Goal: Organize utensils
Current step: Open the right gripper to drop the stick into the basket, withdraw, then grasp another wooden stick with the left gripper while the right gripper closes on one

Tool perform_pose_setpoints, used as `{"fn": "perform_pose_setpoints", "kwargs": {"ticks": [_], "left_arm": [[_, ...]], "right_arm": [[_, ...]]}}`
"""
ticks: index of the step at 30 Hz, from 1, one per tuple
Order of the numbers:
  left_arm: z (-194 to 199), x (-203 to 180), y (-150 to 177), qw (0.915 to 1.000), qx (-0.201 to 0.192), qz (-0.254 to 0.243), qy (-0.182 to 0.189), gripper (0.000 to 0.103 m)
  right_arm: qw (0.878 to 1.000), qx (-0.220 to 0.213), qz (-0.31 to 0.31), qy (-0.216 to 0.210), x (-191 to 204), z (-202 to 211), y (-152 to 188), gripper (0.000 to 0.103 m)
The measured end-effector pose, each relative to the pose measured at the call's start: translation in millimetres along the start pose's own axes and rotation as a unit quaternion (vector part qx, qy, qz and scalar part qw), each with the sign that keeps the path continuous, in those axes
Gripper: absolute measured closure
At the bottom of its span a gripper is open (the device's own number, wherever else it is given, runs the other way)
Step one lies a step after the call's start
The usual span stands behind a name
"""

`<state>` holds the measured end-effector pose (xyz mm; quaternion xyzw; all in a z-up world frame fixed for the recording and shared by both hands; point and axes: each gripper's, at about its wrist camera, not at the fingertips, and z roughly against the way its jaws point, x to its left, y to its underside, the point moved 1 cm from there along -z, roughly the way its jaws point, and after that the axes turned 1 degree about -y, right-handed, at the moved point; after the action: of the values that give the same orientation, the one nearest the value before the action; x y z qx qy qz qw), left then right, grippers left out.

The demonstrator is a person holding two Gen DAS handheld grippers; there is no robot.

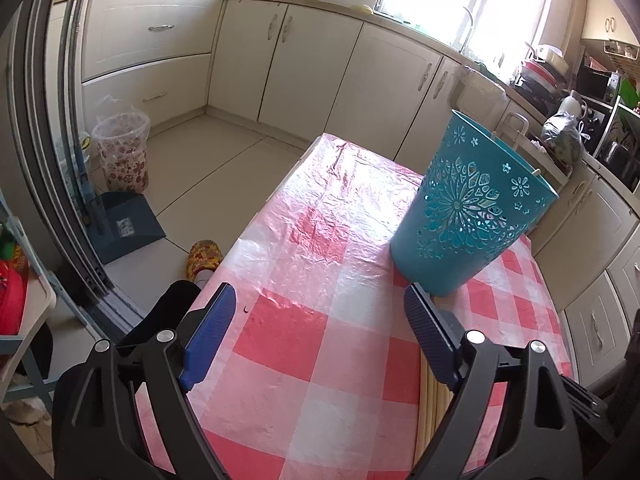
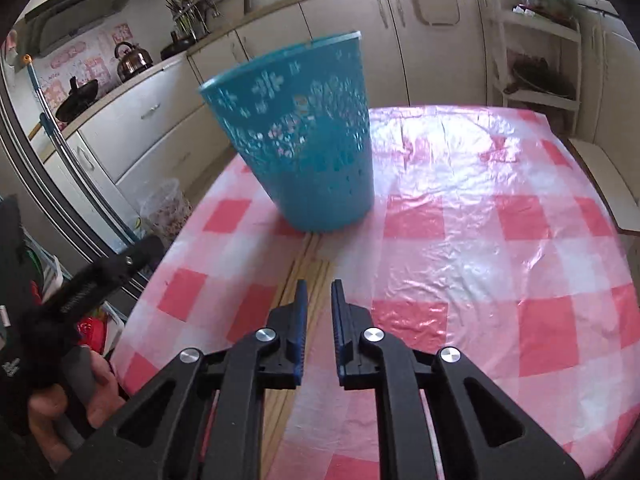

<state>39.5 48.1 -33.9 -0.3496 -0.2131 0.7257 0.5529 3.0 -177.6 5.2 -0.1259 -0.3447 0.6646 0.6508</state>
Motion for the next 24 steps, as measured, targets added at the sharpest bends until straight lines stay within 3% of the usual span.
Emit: {"fn": "perform_pose_setpoints", "kwargs": {"ticks": [8,15,17,24], "left_arm": [[-5,0,6,0.9999,0.013,0.000,0.001,0.020],[-9,0,7,0.9998,0.020,-0.001,0.001,0.020],[-10,-2,8,0.9997,0.023,-0.004,0.001,0.020],[-27,-26,14,0.9962,0.064,-0.059,0.002,0.020]], "right_arm": [[0.999,0.035,0.009,0.018,6,-35,11,0.091],[0.998,0.036,0.032,0.039,6,-37,10,0.091],[0.998,0.036,0.038,0.040,2,-36,11,0.096],[0.993,0.045,0.097,0.053,4,-34,11,0.096]]}}
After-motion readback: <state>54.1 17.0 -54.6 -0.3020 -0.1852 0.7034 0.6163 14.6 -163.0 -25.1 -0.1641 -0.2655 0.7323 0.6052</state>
